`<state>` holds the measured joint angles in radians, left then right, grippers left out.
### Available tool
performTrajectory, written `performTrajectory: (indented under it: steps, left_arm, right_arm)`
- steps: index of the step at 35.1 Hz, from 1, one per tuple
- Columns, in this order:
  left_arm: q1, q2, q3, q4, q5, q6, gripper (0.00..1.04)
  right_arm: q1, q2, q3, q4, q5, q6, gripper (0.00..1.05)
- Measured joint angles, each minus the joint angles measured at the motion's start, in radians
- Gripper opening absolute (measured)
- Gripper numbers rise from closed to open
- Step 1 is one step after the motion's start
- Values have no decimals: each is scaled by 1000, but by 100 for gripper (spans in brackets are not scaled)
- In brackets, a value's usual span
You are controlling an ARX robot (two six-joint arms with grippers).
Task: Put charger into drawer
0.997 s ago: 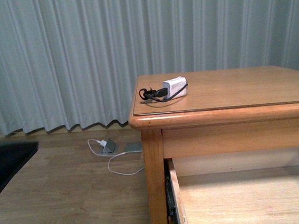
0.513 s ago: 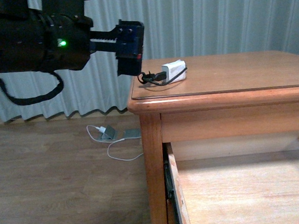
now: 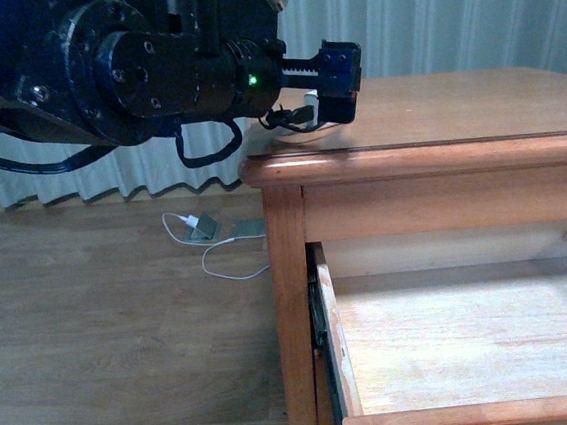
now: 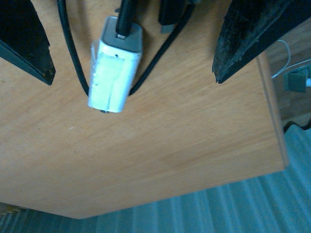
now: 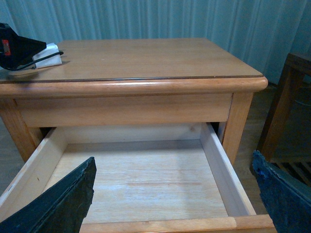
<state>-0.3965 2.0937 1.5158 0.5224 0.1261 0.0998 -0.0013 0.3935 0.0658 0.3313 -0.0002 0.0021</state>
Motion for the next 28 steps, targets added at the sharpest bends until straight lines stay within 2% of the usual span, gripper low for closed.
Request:
performTrajectory:
  steps: [4,7,13,24,28]
  left_arm:
    - [-13,41,24,-21,55,5,98]
    - [-20,52,37,-56,57,12,96]
    - [-23,53,46,-71,50,27,66]
    - [-16,4,-42,13,72,19,22]
    - [-17,-77,-142,63,130,12,21]
  right_arm:
    - [0,0,0,0,0,0,96]
    - [0,0,0,0,0,0,96]
    - [0,0,0,0,0,0,96]
    - [0,0,0,0,0,0,96]
    - [0,0,0,0,0,0,96]
